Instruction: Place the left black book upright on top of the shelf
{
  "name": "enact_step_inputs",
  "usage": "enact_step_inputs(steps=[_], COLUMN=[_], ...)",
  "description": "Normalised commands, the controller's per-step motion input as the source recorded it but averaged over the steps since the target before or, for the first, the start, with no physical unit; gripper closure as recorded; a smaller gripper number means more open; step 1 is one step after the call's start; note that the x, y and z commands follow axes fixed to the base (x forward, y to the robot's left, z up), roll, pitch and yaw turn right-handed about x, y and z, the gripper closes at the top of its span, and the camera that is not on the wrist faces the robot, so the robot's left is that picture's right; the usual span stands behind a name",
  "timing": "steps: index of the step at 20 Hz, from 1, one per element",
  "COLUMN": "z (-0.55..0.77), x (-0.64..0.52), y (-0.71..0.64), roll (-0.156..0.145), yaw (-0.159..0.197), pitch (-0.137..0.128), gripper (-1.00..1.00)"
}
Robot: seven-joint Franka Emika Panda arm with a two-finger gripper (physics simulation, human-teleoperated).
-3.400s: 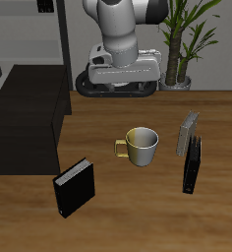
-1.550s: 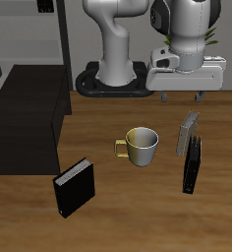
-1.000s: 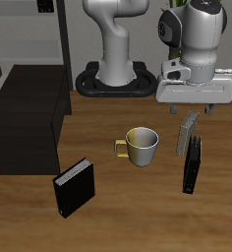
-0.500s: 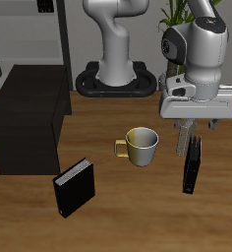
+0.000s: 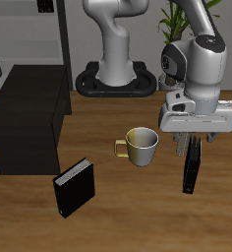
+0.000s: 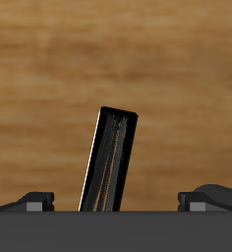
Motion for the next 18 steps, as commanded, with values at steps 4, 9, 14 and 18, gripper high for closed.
enact_step_inputs(steps=[4, 9, 14, 18], z=[-0.28, -0.34, -0.04, 0.09], x=[0.03, 0.07, -0.02, 0.00], y=[0.04, 0.06, -0.02, -0.07], roll=[0.022, 0.057, 0.019, 0.000], yaw=[0.020, -0.012, -0.006, -0.013], pitch=[0.026, 0.047, 0.011, -0.004], gripper=[-1.00, 1.00, 1.00, 1.00])
